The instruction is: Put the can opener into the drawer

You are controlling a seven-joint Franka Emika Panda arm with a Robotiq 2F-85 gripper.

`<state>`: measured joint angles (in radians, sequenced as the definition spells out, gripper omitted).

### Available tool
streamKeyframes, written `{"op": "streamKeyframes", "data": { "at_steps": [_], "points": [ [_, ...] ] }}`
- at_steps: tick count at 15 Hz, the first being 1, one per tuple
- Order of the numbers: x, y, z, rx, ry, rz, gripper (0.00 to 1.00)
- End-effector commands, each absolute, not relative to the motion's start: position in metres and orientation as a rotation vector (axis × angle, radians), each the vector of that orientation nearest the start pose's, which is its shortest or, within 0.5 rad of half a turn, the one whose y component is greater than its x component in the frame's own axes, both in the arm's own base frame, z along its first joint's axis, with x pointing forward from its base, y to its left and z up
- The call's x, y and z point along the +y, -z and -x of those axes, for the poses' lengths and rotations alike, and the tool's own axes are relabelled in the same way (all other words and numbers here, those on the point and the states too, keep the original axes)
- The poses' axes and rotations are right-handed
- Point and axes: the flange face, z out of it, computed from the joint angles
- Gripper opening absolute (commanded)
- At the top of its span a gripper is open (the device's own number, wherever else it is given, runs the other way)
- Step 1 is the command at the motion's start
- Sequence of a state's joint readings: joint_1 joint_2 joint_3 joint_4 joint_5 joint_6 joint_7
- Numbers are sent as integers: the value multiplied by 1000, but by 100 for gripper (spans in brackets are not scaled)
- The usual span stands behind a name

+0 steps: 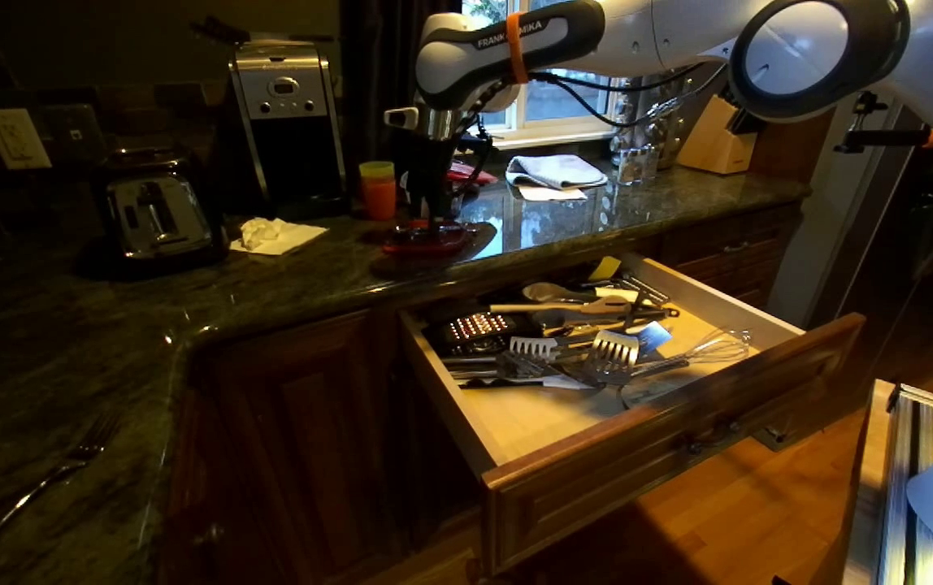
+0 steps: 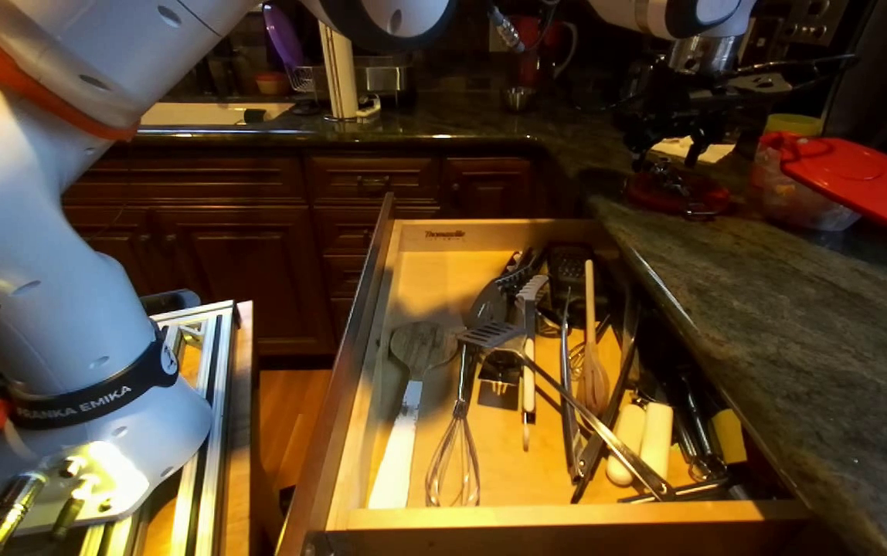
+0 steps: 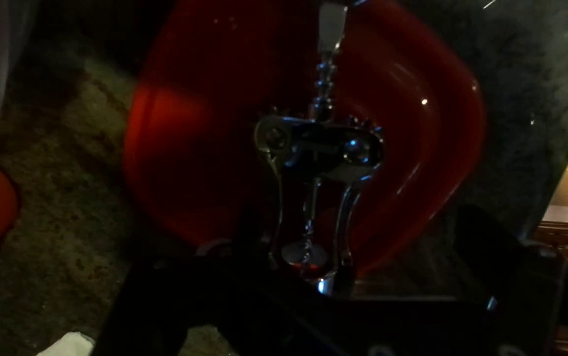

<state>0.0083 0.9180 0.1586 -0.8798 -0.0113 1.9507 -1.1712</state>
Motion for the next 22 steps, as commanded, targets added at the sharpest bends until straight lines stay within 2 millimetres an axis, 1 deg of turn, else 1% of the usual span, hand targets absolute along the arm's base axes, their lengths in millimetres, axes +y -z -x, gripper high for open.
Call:
{"op": "streamKeyframes", "data": {
  "at_steps": [1, 3, 4, 5, 6, 7, 8, 10, 11, 13, 14, 15, 16, 17, 20, 22],
  "points": [
    [77, -356, -799, -1878, 259, 2477, 100],
    [76, -351, -799, -1884, 234, 2475, 99],
    [75, -350, -800, -1889, 228, 2470, 97],
    [74, -348, -800, -1892, 214, 2469, 86],
    [74, -347, -800, -1897, 204, 2462, 70],
    [74, -347, -799, -1902, 190, 2461, 62],
    [73, -346, -799, -1909, 184, 2458, 52],
    [73, -349, -799, -1918, 168, 2454, 38],
    [73, -352, -798, -1923, 161, 2458, 30],
    [75, -361, -795, -1924, 150, 2456, 19],
    [76, -366, -795, -1929, 150, 2458, 14],
    [77, -372, -794, -1928, 154, 2459, 13],
    [77, -376, -793, -1927, 149, 2456, 5],
    [77, -379, -793, -1926, 149, 2463, 0],
    [76, -388, -791, -1927, 143, 2471, 0],
    [75, -388, -791, -1926, 132, 2479, 0]
  ]
}}
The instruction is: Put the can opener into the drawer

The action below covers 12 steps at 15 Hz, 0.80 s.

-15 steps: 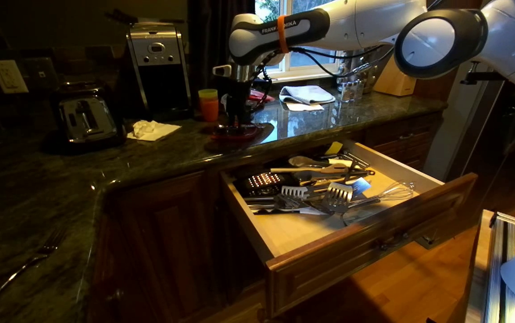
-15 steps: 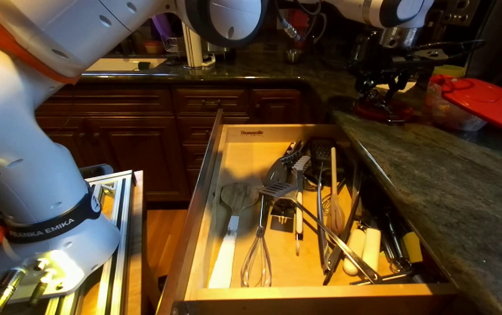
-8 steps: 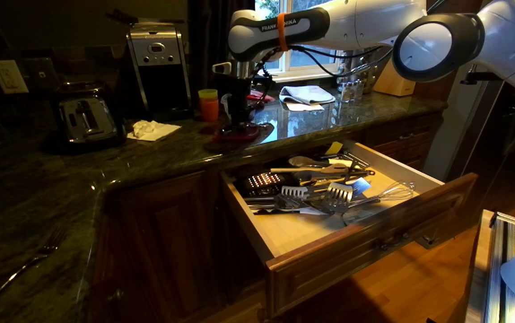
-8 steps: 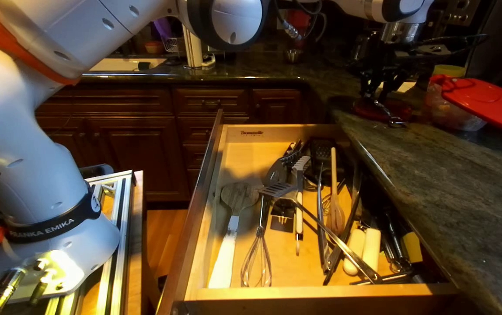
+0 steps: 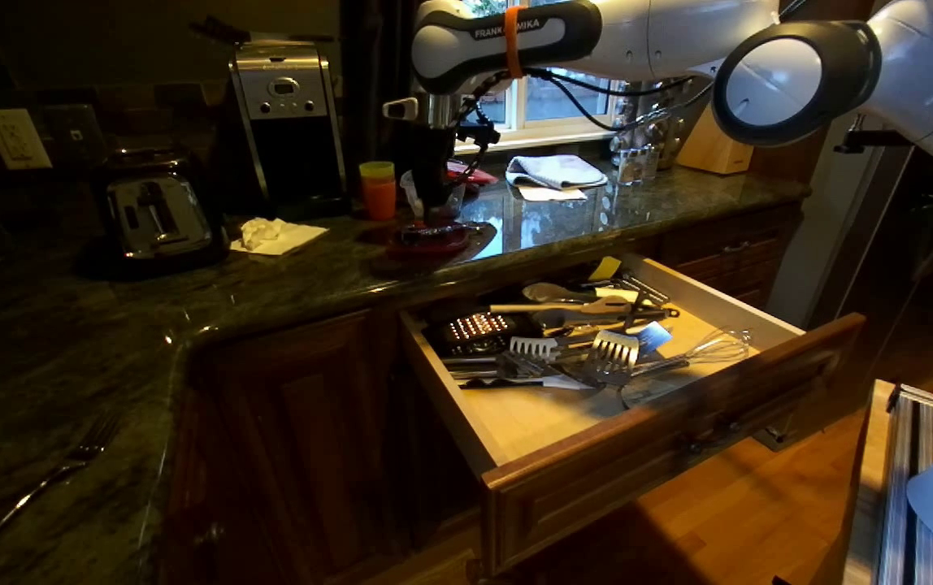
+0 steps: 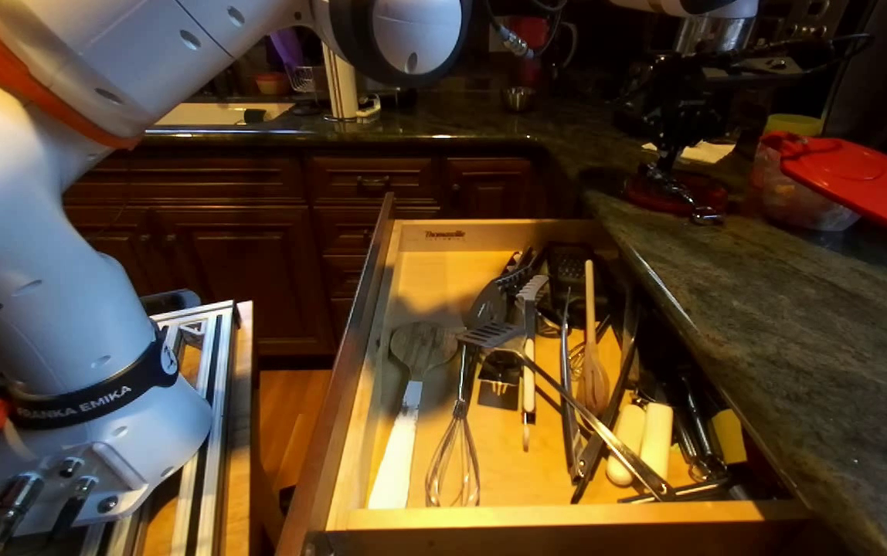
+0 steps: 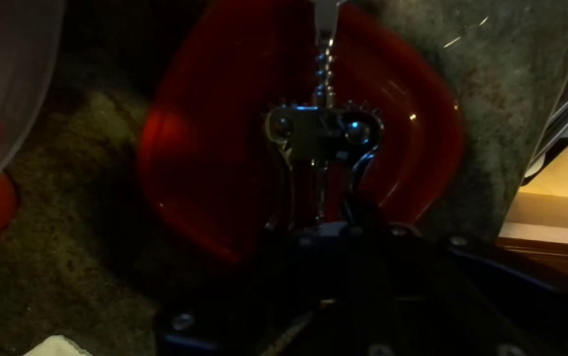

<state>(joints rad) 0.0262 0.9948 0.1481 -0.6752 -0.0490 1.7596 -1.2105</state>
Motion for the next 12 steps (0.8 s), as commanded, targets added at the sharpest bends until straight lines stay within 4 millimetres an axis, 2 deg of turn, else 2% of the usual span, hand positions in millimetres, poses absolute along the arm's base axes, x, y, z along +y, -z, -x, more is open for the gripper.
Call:
{"op": "streamKeyframes", "data": {
  "at_steps": [1, 2, 3, 4, 12],
  "points": [
    [75, -387, -792, -1929, 132, 2485, 0],
    [75, -386, -792, -1928, 126, 2491, 26],
    [76, -386, -793, -1933, 128, 2502, 27],
    [77, -384, -793, -1938, 127, 2508, 33],
    [90, -364, -799, -1973, 99, 2557, 93]
  ]
}}
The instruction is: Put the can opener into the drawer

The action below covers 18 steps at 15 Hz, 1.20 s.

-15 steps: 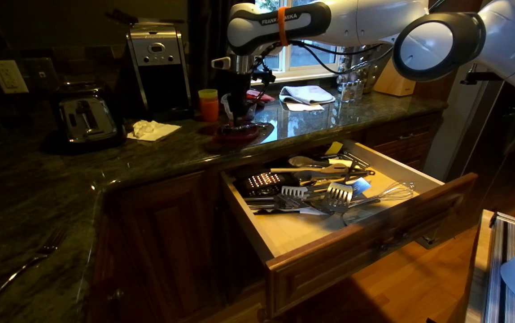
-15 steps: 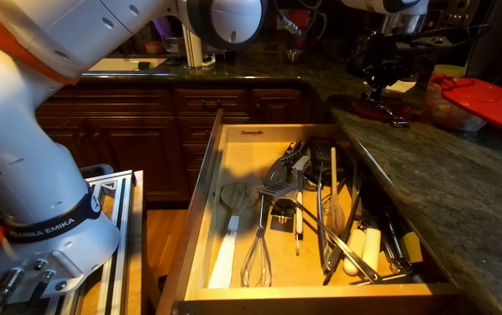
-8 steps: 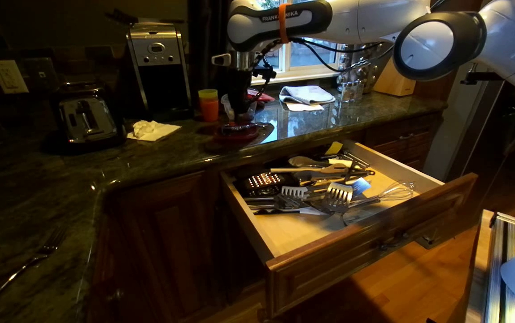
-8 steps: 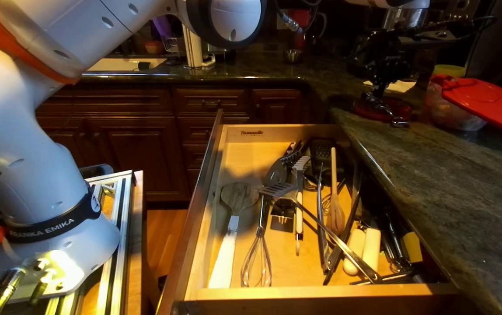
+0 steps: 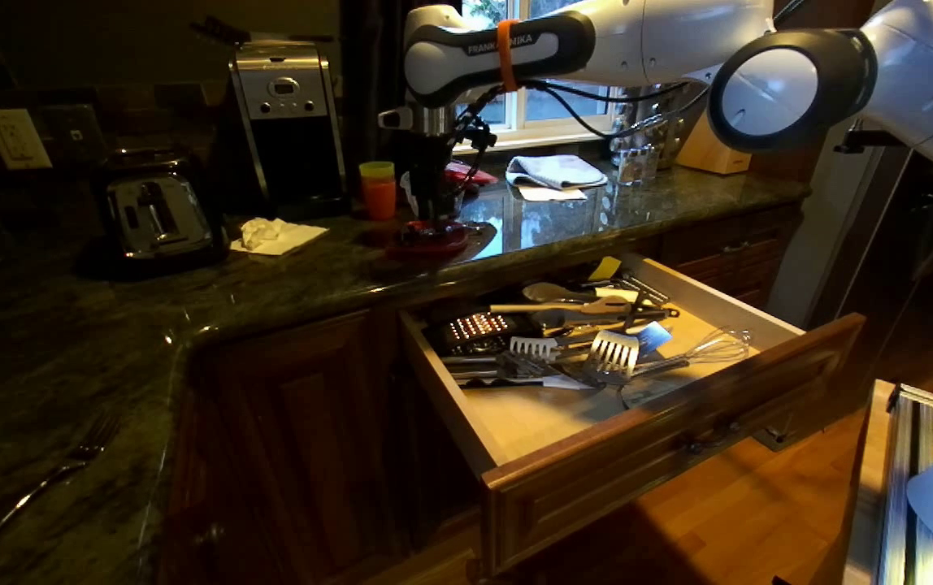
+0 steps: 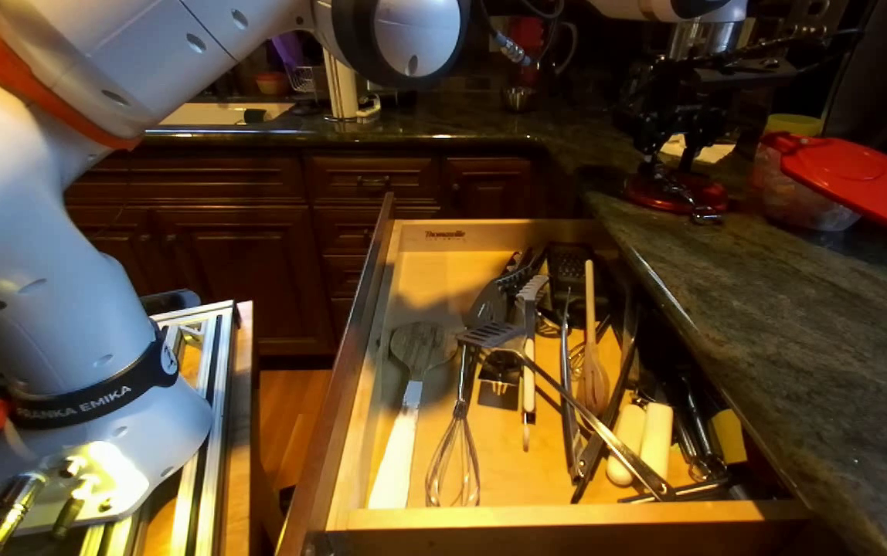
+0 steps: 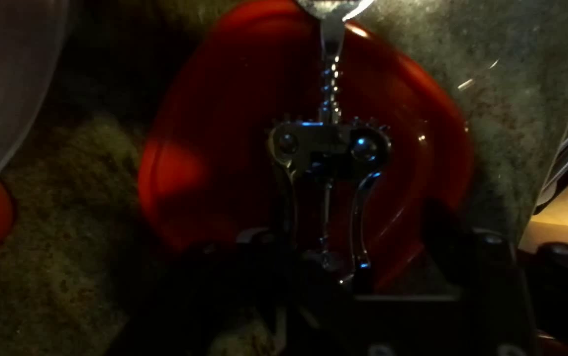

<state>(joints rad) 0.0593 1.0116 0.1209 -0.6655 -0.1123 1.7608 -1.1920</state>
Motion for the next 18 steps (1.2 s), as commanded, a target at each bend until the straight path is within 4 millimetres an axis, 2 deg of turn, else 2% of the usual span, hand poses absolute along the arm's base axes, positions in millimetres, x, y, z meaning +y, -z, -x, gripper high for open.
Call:
{"op": "streamKeyframes", "data": {
  "at_steps": [1, 10, 11, 12, 14, 18],
  "points": [
    [90, -360, -799, -1973, 91, 2559, 99],
    [91, -337, -803, -1959, 65, 2610, 100],
    [91, -335, -803, -1953, 66, 2606, 96],
    [91, -333, -804, -1951, 65, 2607, 74],
    [92, -332, -804, -1951, 69, 2607, 71],
    [95, -340, -803, -1962, 82, 2601, 38]
  ]
}}
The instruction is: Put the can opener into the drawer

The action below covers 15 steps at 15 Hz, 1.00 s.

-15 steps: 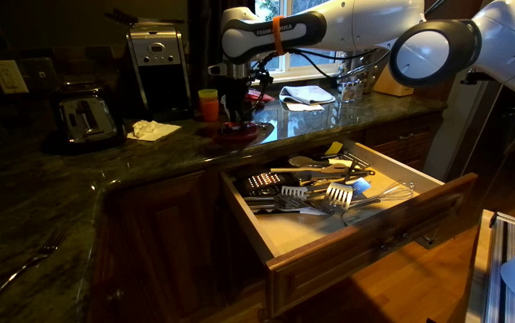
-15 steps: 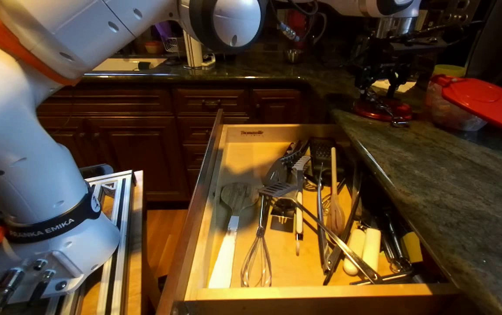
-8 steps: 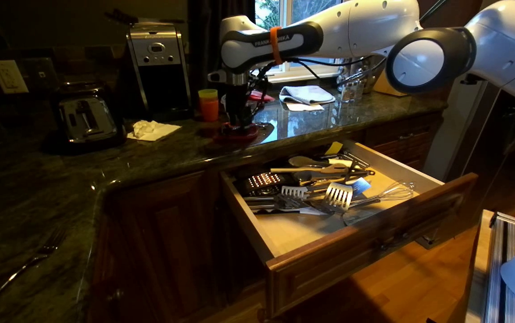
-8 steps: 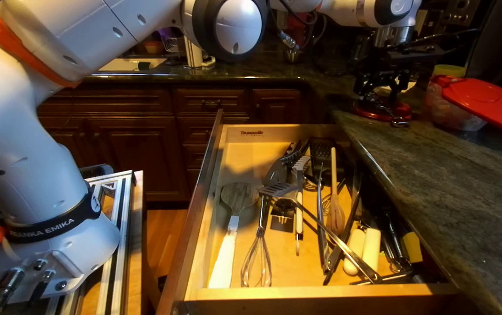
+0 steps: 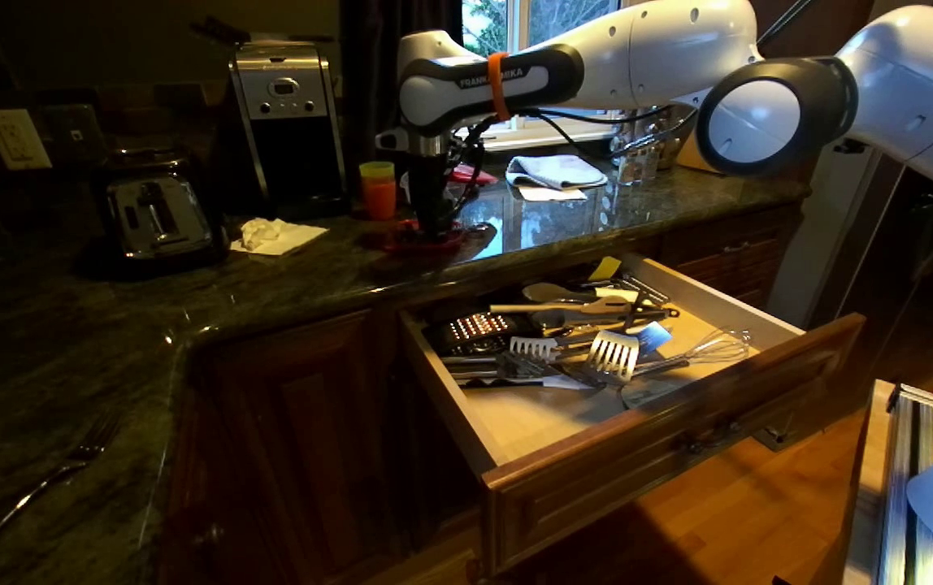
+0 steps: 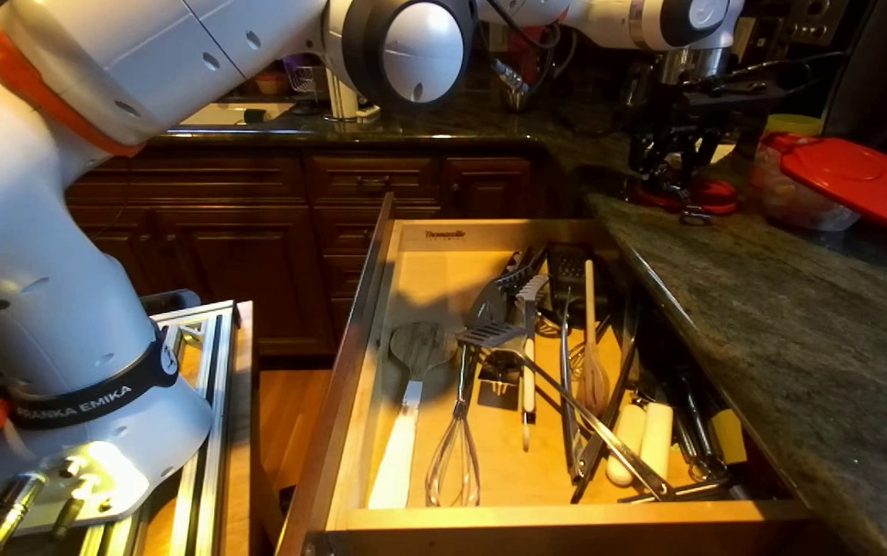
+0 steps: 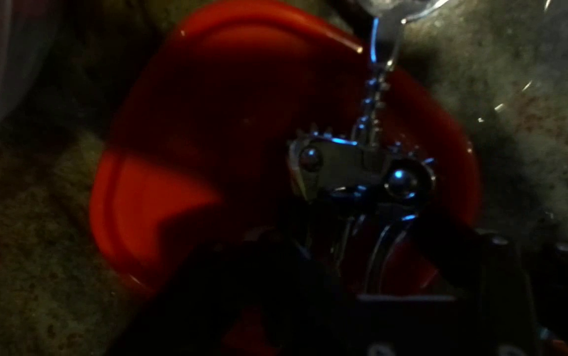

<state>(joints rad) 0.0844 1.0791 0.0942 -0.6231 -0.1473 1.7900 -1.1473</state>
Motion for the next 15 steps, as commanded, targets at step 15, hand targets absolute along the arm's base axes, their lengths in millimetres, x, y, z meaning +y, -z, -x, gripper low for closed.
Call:
{"op": "streamKeyframes", "data": {
  "at_steps": [15],
  "points": [
    [94, -377, -793, -1998, 31, 2565, 4]
  ]
}}
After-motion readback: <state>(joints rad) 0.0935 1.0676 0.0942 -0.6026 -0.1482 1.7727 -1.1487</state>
